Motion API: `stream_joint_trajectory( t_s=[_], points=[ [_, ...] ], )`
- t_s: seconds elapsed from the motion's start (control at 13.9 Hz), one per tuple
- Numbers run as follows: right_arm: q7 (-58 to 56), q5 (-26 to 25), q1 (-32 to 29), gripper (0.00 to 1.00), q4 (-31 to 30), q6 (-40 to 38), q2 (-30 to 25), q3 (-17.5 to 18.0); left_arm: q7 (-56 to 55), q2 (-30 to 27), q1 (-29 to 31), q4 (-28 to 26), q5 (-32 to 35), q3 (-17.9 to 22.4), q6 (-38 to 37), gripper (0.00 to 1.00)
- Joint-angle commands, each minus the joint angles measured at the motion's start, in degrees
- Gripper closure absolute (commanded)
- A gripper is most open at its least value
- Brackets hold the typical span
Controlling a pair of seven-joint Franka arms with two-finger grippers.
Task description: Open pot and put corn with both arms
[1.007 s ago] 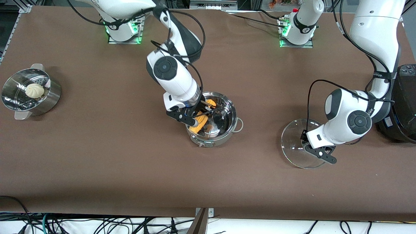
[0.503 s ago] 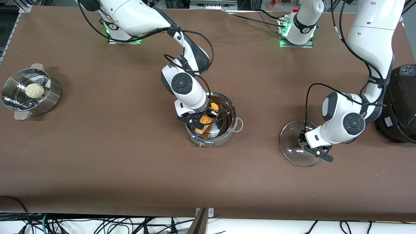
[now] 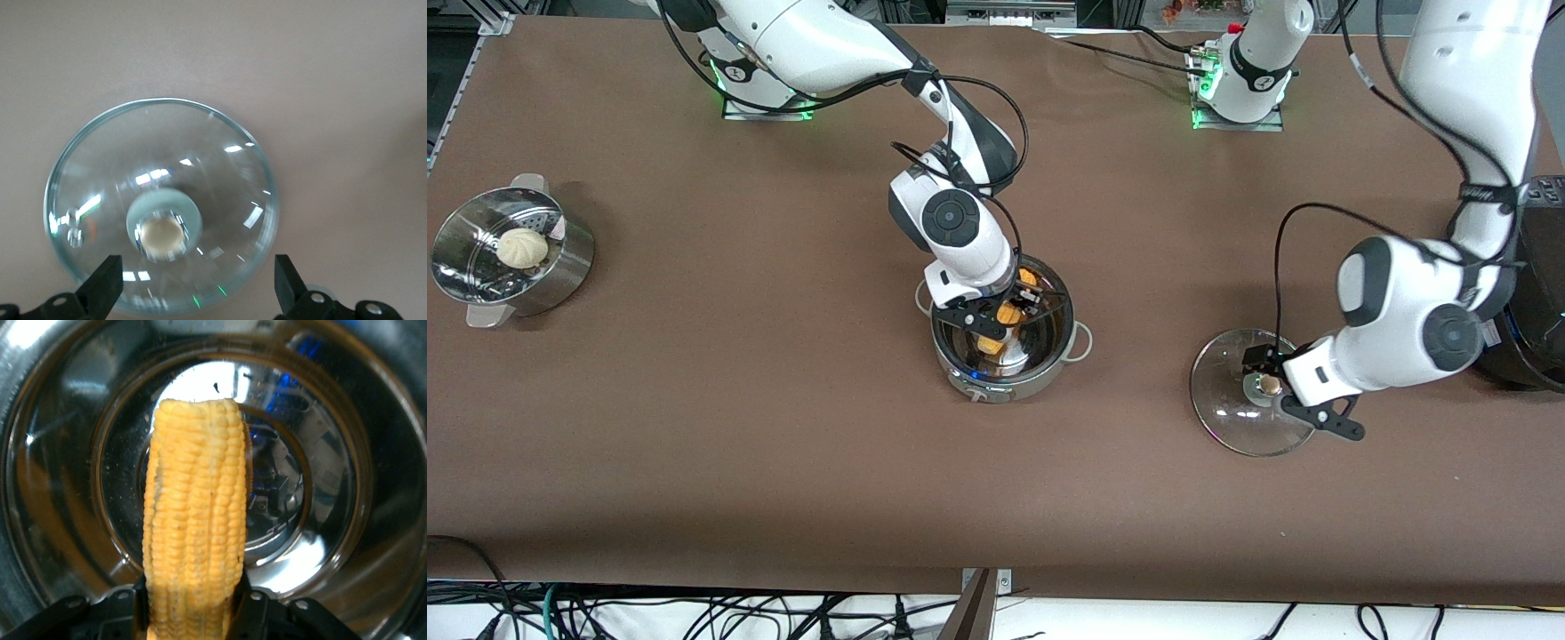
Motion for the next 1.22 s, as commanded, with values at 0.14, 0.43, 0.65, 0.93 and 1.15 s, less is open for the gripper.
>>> stream_joint_trajectory(
  t_s=[0.14,0.43,0.65,0.93,1.15],
  points=[
    [0.1,-2.2,0.0,0.0,0.5,-4.1,-4.6,-1.9,-16.1,-14.1,-0.6,0.8,-0.9,-0.4,-13.7,0.0],
    [-2.8,-2.2,-0.2,0.0,0.6,-13.8,-12.2,-7.2,-19.4,-22.4,0.4,1.2,1.4,0.0,-20.1,0.0],
    [-13.2,-1.7,-0.2,0.0,0.6,-23.2,-17.5,-13.4,-19.0,-28.0,0.7,1.1,1.0,2.8,-29.0,0.0],
    [-31.3,-1.2,-0.2,0.0,0.5,-35.4,-24.9,-24.1,-19.9,-28.7,0.0,1.8,1.7,3.1,-31.4,0.0],
    [-43.7,0.0,-0.2,0.0,0.5,-45.4,-28.5,-32.7,-19.0,-28.4,0.7,1.1,1.3,3.4,-35.1,0.0]
  ],
)
